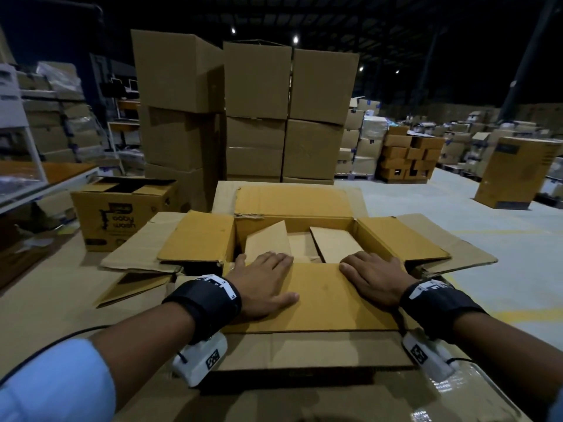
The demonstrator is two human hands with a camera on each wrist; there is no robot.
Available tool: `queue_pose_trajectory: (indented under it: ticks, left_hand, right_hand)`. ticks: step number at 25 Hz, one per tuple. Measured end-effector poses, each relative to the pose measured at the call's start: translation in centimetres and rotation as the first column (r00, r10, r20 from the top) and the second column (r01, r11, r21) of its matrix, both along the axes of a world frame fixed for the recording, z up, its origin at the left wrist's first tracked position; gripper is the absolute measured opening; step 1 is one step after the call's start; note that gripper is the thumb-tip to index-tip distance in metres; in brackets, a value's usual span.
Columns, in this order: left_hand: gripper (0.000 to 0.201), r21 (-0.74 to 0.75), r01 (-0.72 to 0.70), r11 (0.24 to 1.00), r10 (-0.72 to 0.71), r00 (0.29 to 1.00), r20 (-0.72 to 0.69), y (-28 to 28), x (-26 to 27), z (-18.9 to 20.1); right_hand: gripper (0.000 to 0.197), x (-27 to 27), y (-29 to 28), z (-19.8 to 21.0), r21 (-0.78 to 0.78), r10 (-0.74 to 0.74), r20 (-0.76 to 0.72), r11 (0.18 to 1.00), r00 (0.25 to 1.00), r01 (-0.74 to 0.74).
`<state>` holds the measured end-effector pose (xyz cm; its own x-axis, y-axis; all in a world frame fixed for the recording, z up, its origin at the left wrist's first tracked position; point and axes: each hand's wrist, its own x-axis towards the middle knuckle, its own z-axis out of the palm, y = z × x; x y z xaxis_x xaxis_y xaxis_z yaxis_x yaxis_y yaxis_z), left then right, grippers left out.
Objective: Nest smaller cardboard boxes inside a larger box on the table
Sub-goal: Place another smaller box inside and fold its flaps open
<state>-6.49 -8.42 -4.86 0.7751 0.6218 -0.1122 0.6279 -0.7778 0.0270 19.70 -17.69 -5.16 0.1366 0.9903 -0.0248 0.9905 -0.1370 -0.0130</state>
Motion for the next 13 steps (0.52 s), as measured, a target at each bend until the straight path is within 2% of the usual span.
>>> queue_pose_trajectory:
  ticks: [7,10,13]
  left_hand:
    - [0.083,0.011,-0.007,1.0,0.008,1.0,-0.016,-0.2,0.1,0.1]
    - [0.083,-0.037,-0.032,0.999,0.028,0.994,-0.103,-0.4,0.1,1.5]
    - [0.082,-0.008,-0.036,0.999,0.034,0.982,-0.183,-0.4,0.2,4.0]
  right_hand:
    - [0.06,0.0,0.0,0.1,-0.04,0.005,-0.005,0.999,1.0,-0.006]
    - [0.062,0.3,0.0,1.5,-0.078,0.037,-0.013,0.996,0.999,-0.038]
    - [0.06,0.7,0.2,4.3,-0.149,0.091,-0.003,0.985,0.996,-0.091]
